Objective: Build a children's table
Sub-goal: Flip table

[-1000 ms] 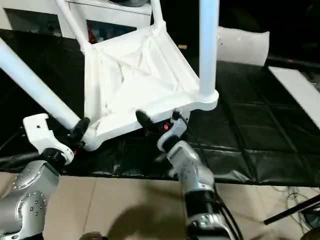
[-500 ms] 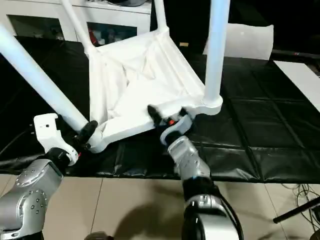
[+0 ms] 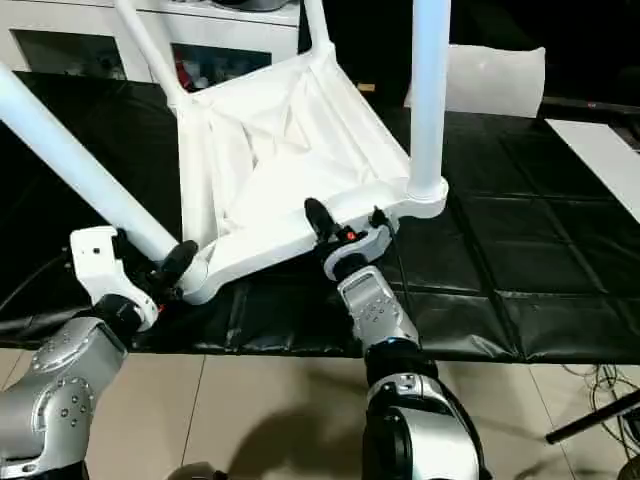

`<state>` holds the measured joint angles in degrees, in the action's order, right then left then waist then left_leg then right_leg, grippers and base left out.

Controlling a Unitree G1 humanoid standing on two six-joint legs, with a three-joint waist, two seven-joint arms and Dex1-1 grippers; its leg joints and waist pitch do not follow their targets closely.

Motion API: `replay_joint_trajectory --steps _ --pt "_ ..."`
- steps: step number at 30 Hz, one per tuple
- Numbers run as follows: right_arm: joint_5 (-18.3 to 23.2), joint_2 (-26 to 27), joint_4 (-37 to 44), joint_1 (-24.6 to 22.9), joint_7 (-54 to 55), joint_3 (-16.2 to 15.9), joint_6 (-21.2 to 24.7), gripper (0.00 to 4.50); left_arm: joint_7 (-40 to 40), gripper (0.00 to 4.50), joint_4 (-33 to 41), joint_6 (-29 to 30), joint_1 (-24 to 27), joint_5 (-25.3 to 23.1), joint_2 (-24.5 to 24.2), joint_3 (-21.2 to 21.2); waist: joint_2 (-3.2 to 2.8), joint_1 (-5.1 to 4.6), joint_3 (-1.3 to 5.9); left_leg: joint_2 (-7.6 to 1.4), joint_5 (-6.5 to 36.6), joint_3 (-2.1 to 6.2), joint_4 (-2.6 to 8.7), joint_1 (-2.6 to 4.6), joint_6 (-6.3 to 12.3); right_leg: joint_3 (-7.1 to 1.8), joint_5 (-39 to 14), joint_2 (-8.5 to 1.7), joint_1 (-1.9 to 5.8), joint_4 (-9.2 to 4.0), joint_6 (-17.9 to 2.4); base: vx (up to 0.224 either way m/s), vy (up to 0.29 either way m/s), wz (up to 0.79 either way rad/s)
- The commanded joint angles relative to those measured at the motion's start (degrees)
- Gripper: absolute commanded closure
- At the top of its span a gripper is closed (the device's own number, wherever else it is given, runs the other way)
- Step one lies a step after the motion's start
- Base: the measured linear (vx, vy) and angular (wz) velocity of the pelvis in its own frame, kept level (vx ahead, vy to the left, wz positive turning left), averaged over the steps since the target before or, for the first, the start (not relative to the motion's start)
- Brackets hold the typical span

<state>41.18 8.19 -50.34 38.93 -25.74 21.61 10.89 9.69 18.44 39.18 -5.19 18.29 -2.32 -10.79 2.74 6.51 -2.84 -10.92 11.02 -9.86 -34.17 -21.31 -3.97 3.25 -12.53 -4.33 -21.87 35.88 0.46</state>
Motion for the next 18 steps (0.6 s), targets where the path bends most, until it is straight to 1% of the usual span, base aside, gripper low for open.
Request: replay_joint_trajectory --steps 1,2,3,4,5,6,7,8,9,10,11,13,14,15,16,17,18 --pt "-0.2 4.5 2.0 5.0 -1.1 -1.1 -0.7 2.39 3.1 2.48 -2.7 1.1 0.5 1.0 0.3 5.2 -0.82 -0.19 3.46 -2.31 6.1 0.43 4.32 0.85 0.23 -2.36 -0.6 -3.53 2.01 -3.54 -10.9 0.000 0.000 0.00" --pt "-0.2 4.5 2.1 5.0 -1.1 -1.1 -0.7 2.39 3.2 2.48 -2.7 1.1 0.5 1.0 0.3 5.3 -0.81 -0.15 3.49 -2.33 6.0 0.43 4.33 0.89 0.20 -2.35 -0.3 -3.55 2.00 -3.48 -11.1 0.000 0.000 0.00" --pt "-0.6 4.2 2.6 5.0 -0.8 -1.4 -1.2 2.39 3.8 2.48 -2.6 0.5 0.8 0.8 0.0 5.7 -0.98 -0.16 3.51 -2.36 5.6 0.45 4.32 0.84 0.14 -2.34 0.3 -3.56 2.02 -3.40 -11.3 0.000 0.000 0.00" --pt "-0.7 4.2 2.7 5.0 -0.8 -1.4 -1.5 2.39 4.0 2.48 -2.5 0.3 0.9 0.9 -0.1 5.8 -0.87 -0.24 3.52 -2.33 5.4 0.40 4.28 0.84 0.13 -2.33 0.7 -3.48 2.04 -3.34 -11.4 0.000 0.000 0.00" --pt "-1.1 3.7 3.3 5.2 -0.3 -1.3 -2.3 2.39 5.5 1.93 -1.5 0.3 1.8 1.9 -0.5 5.9 -1.10 -0.22 3.53 -2.33 5.4 0.44 4.29 0.84 0.11 -2.32 0.8 -3.50 2.03 -3.32 -11.4 0.000 0.000 0.00" --pt "-1.1 3.7 3.3 5.2 -0.3 -1.3 -2.3 2.39 5.5 1.79 -1.5 0.3 1.8 1.9 -0.5 5.9 -0.96 -0.29 3.50 -2.31 5.3 0.41 4.30 0.77 0.08 -2.32 0.8 -3.51 2.09 -3.33 -11.5 0.000 0.000 0.00" --pt "-1.2 3.2 4.2 5.3 0.3 -1.1 -2.9 2.39 7.0 1.79 -0.3 0.8 2.8 3.3 -0.9 5.8 -1.05 -0.29 3.55 -2.34 5.2 0.38 4.28 0.83 -0.10 -2.32 1.0 -3.55 2.06 -3.25 -11.7 0.000 0.000 0.00" --pt "-1.2 3.1 4.4 5.3 0.4 -1.1 -2.9 2.39 7.2 1.79 -0.1 0.9 3.0 3.4 -1.1 5.8 -0.99 -0.35 3.54 -2.31 5.1 0.39 4.25 0.75 -0.06 -2.33 1.2 -3.55 2.10 -3.23 -11.8 0.000 0.000 0.00" --pt "-1.7 1.7 6.6 5.6 2.0 -0.8 -4.2 2.39 10.0 1.79 2.0 0.5 5.6 4.2 -3.1 6.5 -1.05 -0.37 3.63 -2.33 4.4 0.40 4.17 0.75 0.06 -2.33 2.2 -3.51 2.13 -3.11 -11.8 0.000 0.000 0.00" --pt "-2.1 1.2 7.5 5.7 2.7 -0.8 -4.6 2.39 11.0 1.79 2.5 0.1 6.7 4.2 -4.0 6.8 -1.00 -0.38 3.79 -2.21 2.8 0.33 3.96 0.75 0.65 -2.31 4.0 -3.36 2.09 -2.87 -11.9 0.000 0.000 0.00" --pt "-2.9 0.4 8.9 5.6 3.7 -1.1 -5.1 2.39 12.2 1.79 3.2 -0.6 8.4 4.1 -5.1 7.3 -0.83 -0.50 3.89 -2.10 0.9 0.27 3.76 0.61 1.30 -2.31 6.0 -3.19 2.14 -2.68 -11.9 0.000 0.000 0.00" --pt "-3.6 -0.3 10.6 5.3 4.3 -1.5 -5.5 2.39 13.6 1.79 4.0 -1.2 10.3 4.1 -6.4 8.0 -0.86 -0.53 4.11 -2.00 -1.3 0.32 3.49 0.53 2.10 -2.27 8.5 -3.07 2.16 -2.40 -11.9 0.000 0.000 0.00" --pt "-3.7 -0.7 12.7 5.0 5.4 -1.3 -5.4 2.39 14.9 1.79 5.1 -2.1 12.6 3.8 -7.8 8.8 -0.84 -0.60 4.18 -1.73 -3.1 0.16 3.19 0.37 3.28 -2.28 10.7 -2.77 1.93 -2.21 -12.0 0.000 0.000 0.00" --pt "-3.8 -1.1 14.2 4.6 6.1 -1.2 -5.4 2.39 15.4 1.79 5.8 -2.8 13.8 3.6 -8.3 9.1 -0.64 -0.80 4.06 -1.81 -2.8 -0.09 3.19 0.31 3.65 -2.40 10.9 -2.75 1.80 -2.23 -12.1 0.000 0.000 0.00" --pt "-3.9 -1.4 15.7 4.2 6.7 -1.1 -5.3 2.40 15.7 1.79 6.4 -3.7 14.9 3.2 -8.6 9.4 -0.82 -0.70 3.84 -2.02 -1.3 -0.01 3.40 0.36 3.63 -2.36 9.0 -2.84 1.68 -2.39 -11.8 0.000 0.000 0.00" --pt "-4.3 -1.8 17.2 3.9 7.2 -1.3 -5.5 2.40 16.2 1.79 7.2 -4.3 15.5 3.0 -9.0 9.9 -0.91 -0.73 3.86 -2.08 -0.3 -0.13 3.38 0.50 3.45 -2.39 8.1 -2.78 1.54 -2.47 -11.7 0.000 0.000 0.00" --pt "-4.5 -2.0 17.8 3.7 7.5 -1.3 -5.6 2.41 16.4 1.79 7.6 -4.6 15.7 3.0 -9.2 10.1 -0.77 -0.60 3.69 -2.22 1.3 -0.11 3.58 0.59 2.85 -2.42 6.2 -2.78 1.50 -2.61 -11.3 0.000 0.000 0.00"
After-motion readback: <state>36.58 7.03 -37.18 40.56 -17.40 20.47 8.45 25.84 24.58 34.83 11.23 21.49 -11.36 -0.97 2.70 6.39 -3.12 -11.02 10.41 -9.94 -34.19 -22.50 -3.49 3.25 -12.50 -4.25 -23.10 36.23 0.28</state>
